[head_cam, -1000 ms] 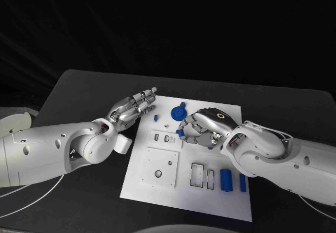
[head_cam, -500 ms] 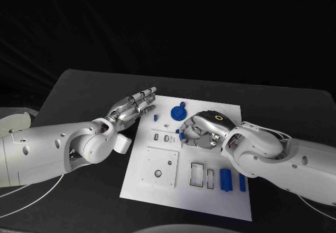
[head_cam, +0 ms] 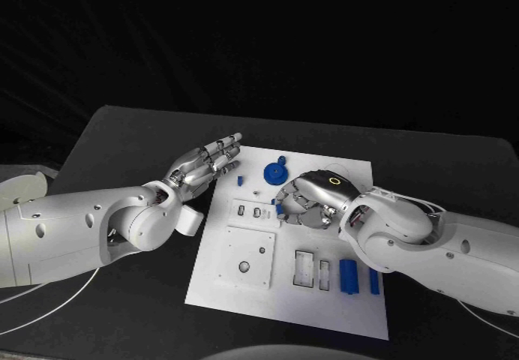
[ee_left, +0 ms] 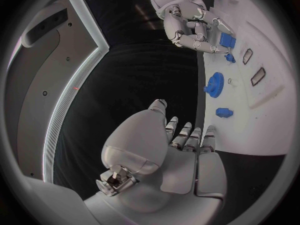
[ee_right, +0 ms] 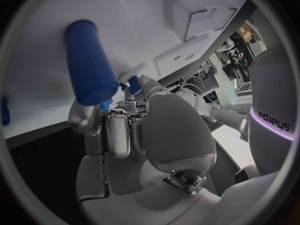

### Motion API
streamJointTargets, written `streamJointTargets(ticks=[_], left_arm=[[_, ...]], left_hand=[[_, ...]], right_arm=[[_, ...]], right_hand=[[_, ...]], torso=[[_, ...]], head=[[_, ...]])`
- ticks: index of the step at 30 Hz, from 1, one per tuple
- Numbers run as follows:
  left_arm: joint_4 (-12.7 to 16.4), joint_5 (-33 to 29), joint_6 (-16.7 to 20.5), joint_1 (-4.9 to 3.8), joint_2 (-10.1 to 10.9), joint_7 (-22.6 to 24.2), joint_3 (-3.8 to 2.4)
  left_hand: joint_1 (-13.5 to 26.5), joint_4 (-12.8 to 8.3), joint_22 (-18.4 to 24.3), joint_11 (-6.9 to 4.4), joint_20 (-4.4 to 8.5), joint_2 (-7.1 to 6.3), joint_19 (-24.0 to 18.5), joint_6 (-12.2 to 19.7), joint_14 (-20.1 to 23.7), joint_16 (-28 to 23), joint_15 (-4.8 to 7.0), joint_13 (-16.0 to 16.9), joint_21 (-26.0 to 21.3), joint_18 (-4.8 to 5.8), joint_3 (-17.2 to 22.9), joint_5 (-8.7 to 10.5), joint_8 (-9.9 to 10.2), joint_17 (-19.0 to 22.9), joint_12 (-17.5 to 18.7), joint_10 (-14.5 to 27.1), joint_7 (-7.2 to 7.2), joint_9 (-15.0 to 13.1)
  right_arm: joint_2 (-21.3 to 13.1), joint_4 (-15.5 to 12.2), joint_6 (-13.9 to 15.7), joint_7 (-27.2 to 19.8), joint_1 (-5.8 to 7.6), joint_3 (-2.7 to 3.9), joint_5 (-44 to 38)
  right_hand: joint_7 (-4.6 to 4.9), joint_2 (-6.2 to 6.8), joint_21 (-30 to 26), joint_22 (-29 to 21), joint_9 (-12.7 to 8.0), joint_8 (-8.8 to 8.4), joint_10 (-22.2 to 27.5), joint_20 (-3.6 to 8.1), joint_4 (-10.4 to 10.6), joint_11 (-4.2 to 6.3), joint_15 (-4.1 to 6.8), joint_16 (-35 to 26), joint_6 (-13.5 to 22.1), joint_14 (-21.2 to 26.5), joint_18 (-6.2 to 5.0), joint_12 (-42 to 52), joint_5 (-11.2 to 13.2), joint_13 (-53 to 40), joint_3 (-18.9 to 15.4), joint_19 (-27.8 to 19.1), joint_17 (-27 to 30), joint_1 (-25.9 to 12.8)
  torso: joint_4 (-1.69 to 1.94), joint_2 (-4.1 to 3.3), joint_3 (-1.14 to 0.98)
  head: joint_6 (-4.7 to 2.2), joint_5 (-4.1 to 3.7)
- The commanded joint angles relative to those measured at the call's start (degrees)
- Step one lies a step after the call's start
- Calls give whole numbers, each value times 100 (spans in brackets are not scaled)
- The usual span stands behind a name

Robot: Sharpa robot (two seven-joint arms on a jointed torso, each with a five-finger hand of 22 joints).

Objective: Assemble the parts on the task board

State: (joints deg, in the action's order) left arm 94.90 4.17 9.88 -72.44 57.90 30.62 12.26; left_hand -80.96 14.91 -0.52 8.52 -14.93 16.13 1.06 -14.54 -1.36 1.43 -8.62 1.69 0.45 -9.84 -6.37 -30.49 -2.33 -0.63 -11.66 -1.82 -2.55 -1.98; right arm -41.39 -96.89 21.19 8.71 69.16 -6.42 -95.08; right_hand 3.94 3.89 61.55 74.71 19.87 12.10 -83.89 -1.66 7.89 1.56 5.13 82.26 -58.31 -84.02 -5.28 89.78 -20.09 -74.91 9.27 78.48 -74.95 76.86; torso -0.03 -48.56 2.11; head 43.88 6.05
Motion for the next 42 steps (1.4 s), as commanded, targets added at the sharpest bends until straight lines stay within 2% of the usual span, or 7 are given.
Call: streamJointTargets(ticks=[1, 17, 21, 28, 42], left_arm=[[-1, -14, -120, 4, -14, -4, 3], [-17, -35, -127, 4, -21, -15, 3], [-18, -37, -129, 5, -22, -16, 3], [-27, -46, -137, 5, -27, -27, 3], [-41, -96, -141, 7, -34, -61, 3]], left_hand=[[-45, -4, -5, 43, -39, 3, -3, -4, 3, 40, -45, 7, 32, -43, 35, -39, -2, -8, -25, 11, 4, -3], [-45, -4, -5, 44, -39, 3, -2, -3, 3, 40, -45, 7, 32, -43, 35, -39, -2, -8, -25, 11, 4, -3], [-45, -4, -5, 44, -39, 3, -2, -3, 3, 40, -45, 7, 32, -43, 35, -39, -2, -8, -25, 11, 4, -3], [-45, -4, -5, 44, -39, 3, -2, -3, 3, 40, -45, 7, 32, -43, 35, -39, -2, -8, -25, 11, 4, -3], [-41, 0, -5, 47, -42, 3, -1, -6, 2, 43, -48, 7, 33, -43, 37, -37, -2, -8, -26, 11, 0, -3]], right_arm=[[8, 11, -117, 61, -15, -8, -99], [26, 15, -115, 48, -17, -9, -99], [26, 16, -119, 38, -17, -9, -98], [26, 26, -115, 10, -18, -9, -86], [32, 50, -126, 1, -18, -10, -72]], right_hand=[[-8, 6, -56, -14, -5, -44, -611, -8, -44, -27, -43, -33, 68, -412, -95, 22, 31, -1509, 2, -55, -746, -57], [-12, 2, -102, -23, 12, -91, -611, -5, -57, -21, -38, -59, 133, -404, -101, 22, 190, -1509, -5, -63, -723, -86], [-8, 14, -131, -25, 31, -123, -611, -6, -58, -25, -37, -64, 173, -404, -101, 22, 411, -1509, -38, -62, -719, -131], [17, 53, -175, -18, 17, -281, -611, -16, 10, -43, -53, -77, 418, -402, -102, 22, 870, -1509, -156, -49, -707, -287], [40, 66, -252, -33, -37, -413, -611, -29, 55, -62, -69, -113, 601, -393, -112, 22, 1018, -1509, -226, -58, -674, -348]], torso=[[4, -1, 1], [0, -5, -4], [0, -6, -4], [-1, -2, -3], [2, -1, -3]], head=[[-1, -1], [23, 2], [26, 2], [44, 2], [63, 1]])
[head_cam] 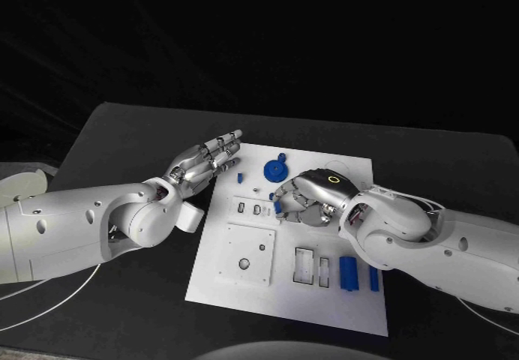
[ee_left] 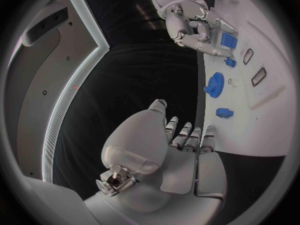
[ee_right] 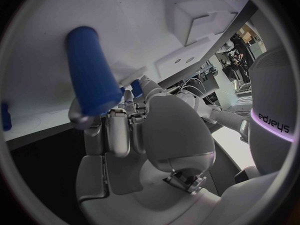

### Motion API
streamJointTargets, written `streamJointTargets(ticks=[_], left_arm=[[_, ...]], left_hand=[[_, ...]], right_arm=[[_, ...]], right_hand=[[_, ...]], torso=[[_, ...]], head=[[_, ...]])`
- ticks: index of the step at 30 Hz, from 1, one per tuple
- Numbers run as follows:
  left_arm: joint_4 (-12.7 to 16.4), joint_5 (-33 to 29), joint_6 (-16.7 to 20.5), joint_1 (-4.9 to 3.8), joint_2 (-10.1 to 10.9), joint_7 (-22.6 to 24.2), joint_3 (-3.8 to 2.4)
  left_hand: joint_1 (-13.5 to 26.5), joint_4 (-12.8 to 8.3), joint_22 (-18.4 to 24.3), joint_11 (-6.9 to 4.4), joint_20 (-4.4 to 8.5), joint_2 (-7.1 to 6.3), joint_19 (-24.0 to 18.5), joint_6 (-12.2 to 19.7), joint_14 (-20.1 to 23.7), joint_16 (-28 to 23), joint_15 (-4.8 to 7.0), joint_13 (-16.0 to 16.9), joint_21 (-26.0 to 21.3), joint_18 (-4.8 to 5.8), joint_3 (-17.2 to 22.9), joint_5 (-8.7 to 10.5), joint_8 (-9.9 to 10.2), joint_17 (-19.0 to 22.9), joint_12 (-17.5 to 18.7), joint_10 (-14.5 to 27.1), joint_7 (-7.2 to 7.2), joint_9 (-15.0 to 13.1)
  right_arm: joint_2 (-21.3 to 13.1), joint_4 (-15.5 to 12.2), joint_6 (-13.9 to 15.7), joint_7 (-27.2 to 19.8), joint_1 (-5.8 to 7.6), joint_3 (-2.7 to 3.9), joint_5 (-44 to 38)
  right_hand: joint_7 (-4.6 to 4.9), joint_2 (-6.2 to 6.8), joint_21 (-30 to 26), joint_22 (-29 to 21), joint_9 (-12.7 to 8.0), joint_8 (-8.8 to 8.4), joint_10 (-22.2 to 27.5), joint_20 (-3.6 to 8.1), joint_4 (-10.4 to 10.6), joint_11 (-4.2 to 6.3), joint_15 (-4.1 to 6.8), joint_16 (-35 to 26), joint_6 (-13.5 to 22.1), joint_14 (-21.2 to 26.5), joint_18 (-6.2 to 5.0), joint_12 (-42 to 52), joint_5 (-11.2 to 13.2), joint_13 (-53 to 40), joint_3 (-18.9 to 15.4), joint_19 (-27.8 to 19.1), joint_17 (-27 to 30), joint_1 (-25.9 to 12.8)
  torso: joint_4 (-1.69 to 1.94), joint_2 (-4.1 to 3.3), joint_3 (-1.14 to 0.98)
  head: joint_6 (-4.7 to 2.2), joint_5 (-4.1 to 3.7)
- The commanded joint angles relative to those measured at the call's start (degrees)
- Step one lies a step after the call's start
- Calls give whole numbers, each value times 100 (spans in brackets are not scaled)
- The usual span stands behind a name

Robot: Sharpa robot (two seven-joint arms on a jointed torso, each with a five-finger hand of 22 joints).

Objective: Assemble the parts on the task board

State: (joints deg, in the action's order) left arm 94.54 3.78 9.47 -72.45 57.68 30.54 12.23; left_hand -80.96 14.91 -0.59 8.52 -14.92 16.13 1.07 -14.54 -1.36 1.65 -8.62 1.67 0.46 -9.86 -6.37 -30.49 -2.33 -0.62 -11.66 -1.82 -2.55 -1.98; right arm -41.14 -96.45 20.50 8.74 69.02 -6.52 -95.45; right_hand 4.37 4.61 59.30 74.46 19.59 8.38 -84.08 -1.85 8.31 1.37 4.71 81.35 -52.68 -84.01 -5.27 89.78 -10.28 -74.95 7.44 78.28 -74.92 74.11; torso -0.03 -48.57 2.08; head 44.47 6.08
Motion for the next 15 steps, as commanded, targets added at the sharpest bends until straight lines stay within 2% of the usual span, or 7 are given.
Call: streamJointTargets(ticks=[1, 11, 15], left_arm=[[-6, -61, -102, 8, -13, -54, 6], [-9, -83, -105, 10, -14, -67, 6], [-10, -85, -105, 11, -13, -69, 6]], left_hand=[[-41, 0, 1, 47, -43, 3, -1, -6, 2, 21, -48, 9, 32, -41, 37, -37, -2, -9, -26, 11, 0, -3], [-37, 4, 1, 49, -45, 3, -1, -5, 2, 22, -50, 8, 33, -41, 38, -36, -1, -9, -22, 12, -7, -3], [-37, 4, 1, 49, -45, 3, -1, -5, 2, 22, -50, 8, 33, -41, 38, -36, -1, -9, -22, 12, -7, -3]], right_arm=[[8, 7, -58, -3, -4, 0, -35], [4, 10, -49, -12, -5, 0, -32], [3, 12, -47, -15, -5, 0, -23]], right_hand=[[-3, -6, -29, -9, -10, -43, -592, -10, 14, -43, -27, -22, 40, -393, -113, 22, 40, -1505, -44, -39, -675, -74], [-4, 4, -74, -16, -58, -120, -592, -17, 47, -46, -32, -42, 141, -387, -118, 22, 141, -1505, -89, -44, -656, -108], [-8, 1, -105, -16, -138, -231, -592, -17, 59, -43, -30, -51, 309, -385, -122, 22, 158, -1505, -114, -44, -649, -102]], torso=[[0, -1, 0], [1, -6, -1], [0, -2, 0]], head=[[4, -3], [21, 2], [35, 1]])
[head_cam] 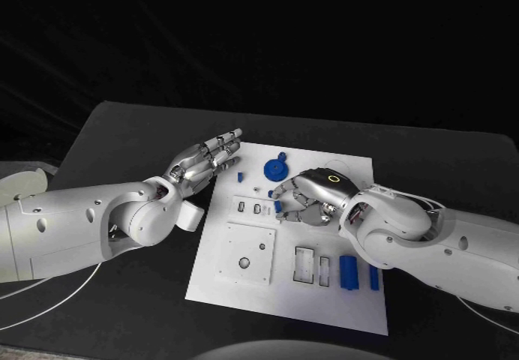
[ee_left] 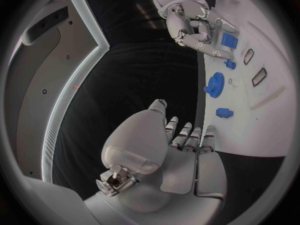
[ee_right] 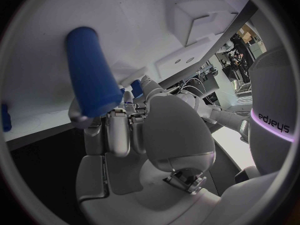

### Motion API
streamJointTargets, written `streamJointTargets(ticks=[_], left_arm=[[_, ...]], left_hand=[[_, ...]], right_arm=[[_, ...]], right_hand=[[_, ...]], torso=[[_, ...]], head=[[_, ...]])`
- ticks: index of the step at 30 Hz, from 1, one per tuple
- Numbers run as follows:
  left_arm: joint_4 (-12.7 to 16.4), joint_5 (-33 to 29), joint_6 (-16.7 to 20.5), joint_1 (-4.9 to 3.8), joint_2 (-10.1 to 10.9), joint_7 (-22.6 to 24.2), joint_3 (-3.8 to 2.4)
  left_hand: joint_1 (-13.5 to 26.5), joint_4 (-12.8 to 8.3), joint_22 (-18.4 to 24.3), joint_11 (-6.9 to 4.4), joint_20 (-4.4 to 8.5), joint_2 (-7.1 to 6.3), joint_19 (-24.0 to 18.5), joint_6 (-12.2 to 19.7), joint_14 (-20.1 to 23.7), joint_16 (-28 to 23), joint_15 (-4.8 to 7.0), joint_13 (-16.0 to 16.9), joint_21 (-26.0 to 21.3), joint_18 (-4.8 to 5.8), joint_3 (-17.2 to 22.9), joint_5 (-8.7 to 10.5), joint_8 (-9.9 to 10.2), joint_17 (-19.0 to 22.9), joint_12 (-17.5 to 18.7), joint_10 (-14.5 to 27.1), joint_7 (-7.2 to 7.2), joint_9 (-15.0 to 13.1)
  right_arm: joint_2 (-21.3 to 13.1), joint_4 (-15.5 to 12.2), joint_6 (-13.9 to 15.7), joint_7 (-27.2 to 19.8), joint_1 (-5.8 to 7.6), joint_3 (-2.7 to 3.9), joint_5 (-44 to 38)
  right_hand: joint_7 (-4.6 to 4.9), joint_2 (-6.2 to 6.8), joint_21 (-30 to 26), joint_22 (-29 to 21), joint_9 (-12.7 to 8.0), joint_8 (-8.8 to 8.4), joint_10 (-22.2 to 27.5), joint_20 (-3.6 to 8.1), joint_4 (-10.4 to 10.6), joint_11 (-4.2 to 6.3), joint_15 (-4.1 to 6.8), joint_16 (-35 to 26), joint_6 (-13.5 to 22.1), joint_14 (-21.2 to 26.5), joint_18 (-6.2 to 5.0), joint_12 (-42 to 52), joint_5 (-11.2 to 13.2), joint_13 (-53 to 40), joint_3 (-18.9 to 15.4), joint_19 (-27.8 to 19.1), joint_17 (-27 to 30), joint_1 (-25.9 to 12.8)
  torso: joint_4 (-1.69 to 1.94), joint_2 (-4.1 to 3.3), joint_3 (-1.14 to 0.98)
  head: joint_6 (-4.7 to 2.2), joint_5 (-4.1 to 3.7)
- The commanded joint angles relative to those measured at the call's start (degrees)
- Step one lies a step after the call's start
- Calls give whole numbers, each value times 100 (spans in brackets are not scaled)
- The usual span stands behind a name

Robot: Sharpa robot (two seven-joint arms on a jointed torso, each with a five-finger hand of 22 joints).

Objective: Assemble the parts on the task board

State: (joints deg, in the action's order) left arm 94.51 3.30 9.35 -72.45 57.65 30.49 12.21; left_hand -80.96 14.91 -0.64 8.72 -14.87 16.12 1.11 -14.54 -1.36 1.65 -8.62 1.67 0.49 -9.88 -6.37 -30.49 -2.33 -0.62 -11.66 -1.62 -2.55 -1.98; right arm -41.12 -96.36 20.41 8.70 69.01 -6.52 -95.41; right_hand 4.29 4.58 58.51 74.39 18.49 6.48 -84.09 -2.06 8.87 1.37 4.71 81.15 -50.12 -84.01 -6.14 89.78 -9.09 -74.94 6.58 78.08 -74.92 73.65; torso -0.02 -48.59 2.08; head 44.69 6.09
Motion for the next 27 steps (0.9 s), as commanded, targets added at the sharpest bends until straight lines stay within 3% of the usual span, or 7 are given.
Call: streamJointTargets(ticks=[1, 11, 15, 22, 27], left_arm=[[-6, -37, -93, 11, -10, -65, 9], [-9, -38, -93, 12, -7, -63, 9], [-6, -38, -87, 12, 0, -58, 9], [1, -38, -46, 13, 26, -37, 11], [25, -37, 19, 13, 80, 17, 12]], left_hand=[[-37, 4, 6, 29, -50, 3, -5, -5, 2, 22, -50, 8, 29, -39, 38, -36, -1, -9, -22, -8, -7, -3], [-37, 4, 6, 29, -50, 3, -5, -5, 2, 22, -50, 8, 29, -39, 38, -36, -1, -9, -22, -8, -7, -3], [-37, 4, 6, 29, -50, 3, -5, -5, 2, 22, -50, 8, 29, -39, 38, -36, -1, -9, -22, -8, -7, -3], [-33, 7, 5, 31, -52, 2, -3, -11, 1, 25, -52, 8, 30, -39, 39, -35, -2, -10, -25, -8, -12, -4], [-34, 6, 5, 31, -53, -2, -2, -16, 2, 25, -53, 9, 30, -39, 38, -36, -4, -9, -27, -8, -14, -5]], right_arm=[[-1, 3, -38, -12, -4, 0, -22], [-21, 5, -16, -33, -4, 0, 2], [-47, -18, 41, -33, -4, 0, 5], [-193, -139, 204, -29, 10, 0, 3], [-451, -302, 273, 21, 116, 1, 0]], right_hand=[[-1, 3, -37, -10, -51, -66, -591, 4, 6, -42, -30, -35, 91, -384, -36, 22, 41, -1506, -34, -24, -646, -53], [0, 10, -101, -29, -108, -123, -591, 3, 19, -42, -30, -77, 175, -372, -46, 22, 50, -1506, -58, -41, -607, -59], [5, 28, -128, -37, -127, -132, -591, 2, 33, -46, -32, -96, 183, -366, -49, 22, 74, -1506, -80, -49, -591, -76], [22, 55, -178, -41, -134, -42, -591, -6, 91, -59, -42, -120, -7, -360, -52, 22, 163, -1506, -124, -50, -569, -98], [35, 72, -258, -66, -125, 20, -582, -12, 137, -70, -51, -189, -131, -343, -64, 13, 226, -1497, -145, -68, -507, -104]], torso=[[-1, 0, 1], [-1, 2, -1], [-3, 2, -3], [9, 20, -7], [13, 43, -20]], head=[[14, 1], [41, 4], [21, 20], [-9, 62], [-30, 83]])
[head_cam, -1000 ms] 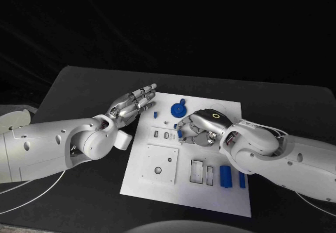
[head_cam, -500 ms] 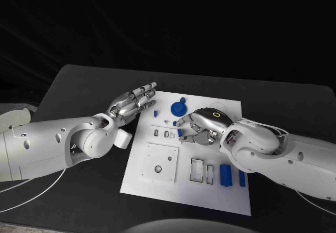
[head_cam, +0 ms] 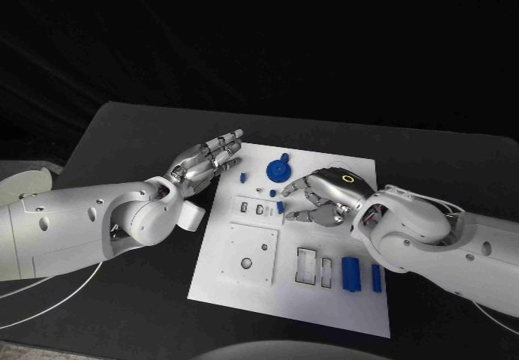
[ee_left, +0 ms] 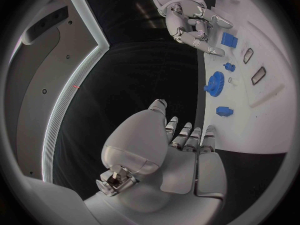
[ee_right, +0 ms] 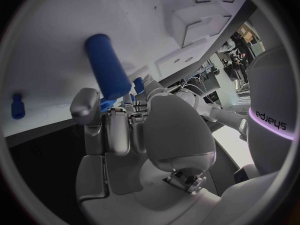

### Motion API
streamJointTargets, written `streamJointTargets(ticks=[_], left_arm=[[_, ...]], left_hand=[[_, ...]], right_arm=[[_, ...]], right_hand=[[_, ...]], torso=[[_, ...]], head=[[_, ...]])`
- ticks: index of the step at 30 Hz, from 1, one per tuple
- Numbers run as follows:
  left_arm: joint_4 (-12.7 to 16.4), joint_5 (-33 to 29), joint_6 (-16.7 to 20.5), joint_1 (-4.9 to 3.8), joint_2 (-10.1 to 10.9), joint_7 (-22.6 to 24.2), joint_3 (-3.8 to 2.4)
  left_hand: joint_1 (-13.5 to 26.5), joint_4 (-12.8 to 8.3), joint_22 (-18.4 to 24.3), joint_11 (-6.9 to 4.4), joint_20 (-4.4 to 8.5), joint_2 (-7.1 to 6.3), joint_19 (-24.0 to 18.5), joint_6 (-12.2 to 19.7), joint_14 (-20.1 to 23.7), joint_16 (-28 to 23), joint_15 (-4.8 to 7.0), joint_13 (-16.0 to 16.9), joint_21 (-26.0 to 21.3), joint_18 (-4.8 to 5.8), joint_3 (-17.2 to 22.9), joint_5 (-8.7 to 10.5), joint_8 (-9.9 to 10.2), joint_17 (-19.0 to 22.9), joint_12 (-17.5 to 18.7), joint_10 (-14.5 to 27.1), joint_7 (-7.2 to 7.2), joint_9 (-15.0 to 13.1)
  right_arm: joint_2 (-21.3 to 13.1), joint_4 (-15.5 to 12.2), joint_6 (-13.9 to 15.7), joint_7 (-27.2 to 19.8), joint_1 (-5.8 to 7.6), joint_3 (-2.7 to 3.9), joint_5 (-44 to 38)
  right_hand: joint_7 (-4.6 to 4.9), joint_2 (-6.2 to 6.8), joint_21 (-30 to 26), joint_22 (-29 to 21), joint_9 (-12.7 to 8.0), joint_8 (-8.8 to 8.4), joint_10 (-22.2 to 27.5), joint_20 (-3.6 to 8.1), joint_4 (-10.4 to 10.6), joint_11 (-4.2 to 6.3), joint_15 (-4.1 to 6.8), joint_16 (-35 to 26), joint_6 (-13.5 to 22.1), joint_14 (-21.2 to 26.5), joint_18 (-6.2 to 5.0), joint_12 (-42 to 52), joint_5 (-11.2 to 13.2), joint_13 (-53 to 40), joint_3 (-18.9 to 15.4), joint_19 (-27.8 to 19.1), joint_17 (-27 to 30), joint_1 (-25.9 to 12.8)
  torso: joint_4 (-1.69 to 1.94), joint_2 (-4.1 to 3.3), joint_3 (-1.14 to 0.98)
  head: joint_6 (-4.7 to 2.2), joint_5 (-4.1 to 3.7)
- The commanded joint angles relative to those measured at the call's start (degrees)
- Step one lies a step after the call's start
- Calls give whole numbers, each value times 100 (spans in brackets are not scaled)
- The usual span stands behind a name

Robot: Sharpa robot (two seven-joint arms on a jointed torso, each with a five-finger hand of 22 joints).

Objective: Assemble the parts on the task board

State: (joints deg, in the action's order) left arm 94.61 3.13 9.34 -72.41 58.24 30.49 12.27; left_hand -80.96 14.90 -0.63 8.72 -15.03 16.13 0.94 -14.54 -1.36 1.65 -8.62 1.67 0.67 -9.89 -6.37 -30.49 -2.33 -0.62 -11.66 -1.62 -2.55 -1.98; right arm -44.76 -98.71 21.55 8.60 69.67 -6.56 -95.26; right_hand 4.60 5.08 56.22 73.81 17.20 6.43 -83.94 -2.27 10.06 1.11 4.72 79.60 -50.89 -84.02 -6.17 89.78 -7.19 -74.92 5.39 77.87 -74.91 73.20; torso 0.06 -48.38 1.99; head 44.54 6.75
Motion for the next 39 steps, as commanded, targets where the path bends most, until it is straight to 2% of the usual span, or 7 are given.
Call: streamJointTargets(ticks=[1, 11, 23, 27, 33, 36, 39], left_arm=[[22, -21, 30, 8, 35, 45, 7], [195, 231, 683, -148, 205, 422, -54], [480, 2145, 2595, -967, 269, -390, -25], [465, 2744, 2797, -1096, 191, -1007, -9], [329, 4021, 2297, -1147, -100, -2609, 35], [266, 4545, 1804, -1128, -281, -3439, 51], [220, 5007, 1275, -1070, -461, -4199, 60]], left_hand=[[-41, -16, 5, 29, -43, -45, 15, -19, 4, 25, -56, 9, 12, -37, 26, -38, -5, -9, -28, -7, -19, -6], [-131, -384, -17, -6, -23, -561, 74, -26, 22, 36, 50, 20, 50, -55, -205, -42, -11, -6, -109, -17, 40, -8], [-373, -100, -729, 441, -132, -832, 2546, -478, -2082, 2903, -221, 568, 1551, 0, -499, 1278, -102, -681, -3053, -1404, -285, -54], [-331, 52, -1044, 483, -144, -878, 3760, -998, -3069, 4024, -239, 981, 2281, -2, -585, 1389, -233, -1071, -3953, -2144, -494, -114], [460, 92, -1715, -95, 330, -784, 5324, -3112, -4592, 6172, 342, 2133, 3563, -55, -928, 1986, -892, -2093, -5671, -3658, -796, -478], [938, 71, -2331, -341, 621, -750, 5706, -3784, -6261, 7788, 599, 5047, 4485, -18, -1178, 2274, -1265, -4789, -6957, -5924, -591, -680], [1289, 104, -5266, -501, 780, -691, 6932, -4176, -8098, 8702, 735, 7966, 6742, 382, -1367, 2396, -1544, -7770, -7711, -8153, -435, -860]], right_arm=[[-147, -100, 174, 42, 85, 5, -14], [-529, -347, 297, 128, 440, 4, 165], [-691, -264, 542, 175, 675, -3, 263], [-671, -123, 567, 154, 686, -30, 352], [-720, 37, 607, 90, 614, -94, 396], [-810, 48, 627, 68, 568, -121, 402], [-930, 5, 687, 37, 528, -147, 392]], right_hand=[[6, 29, -42, -12, 4, 31, -592, 8, 30, -47, -53, -46, -67, -340, -63, 9, 54, -1495, -32, -50, -499, -63], [18, 70, -108, -26, -8, 42, -576, -3, 135, -58, -63, -89, -97, -331, -69, -7, 231, -1480, -64, -58, -462, -95], [15, 29, -114, -14, 0, 86, -581, -6, 168, -57, -63, -94, -180, -334, -66, -2, 235, -1484, -17, -44, -460, 1], [18, 18, -124, -14, -1, 94, -576, -5, 166, -57, -63, -96, -196, -334, -67, -7, 218, -1479, -2, -42, -458, 43], [22, -6, -111, 0, 1, 114, -587, -5, 172, -59, -63, -79, -241, -342, -63, 4, 164, -1490, 16, -26, -473, 93], [25, -21, -102, 8, 3, 126, -592, -5, 184, -61, -62, -71, -267, -346, -61, 9, 144, -1495, 20, -18, -481, 99], [30, -38, -91, 19, 6, 146, -600, -4, 203, -64, -64, -56, -313, -353, -57, 17, 116, -1502, 22, -5, -495, 101]], torso=[[5, 30, -15], [-64, 196, -121], [-172, 517, -303], [-244, 662, -384], [-323, 912, -465], [-354, 1014, -488], [-391, 1098, -507]], head=[[-36, 18], [-162, 75], [-596, 407], [-605, 457], [-542, 406], [-494, 403], [-389, 410]])
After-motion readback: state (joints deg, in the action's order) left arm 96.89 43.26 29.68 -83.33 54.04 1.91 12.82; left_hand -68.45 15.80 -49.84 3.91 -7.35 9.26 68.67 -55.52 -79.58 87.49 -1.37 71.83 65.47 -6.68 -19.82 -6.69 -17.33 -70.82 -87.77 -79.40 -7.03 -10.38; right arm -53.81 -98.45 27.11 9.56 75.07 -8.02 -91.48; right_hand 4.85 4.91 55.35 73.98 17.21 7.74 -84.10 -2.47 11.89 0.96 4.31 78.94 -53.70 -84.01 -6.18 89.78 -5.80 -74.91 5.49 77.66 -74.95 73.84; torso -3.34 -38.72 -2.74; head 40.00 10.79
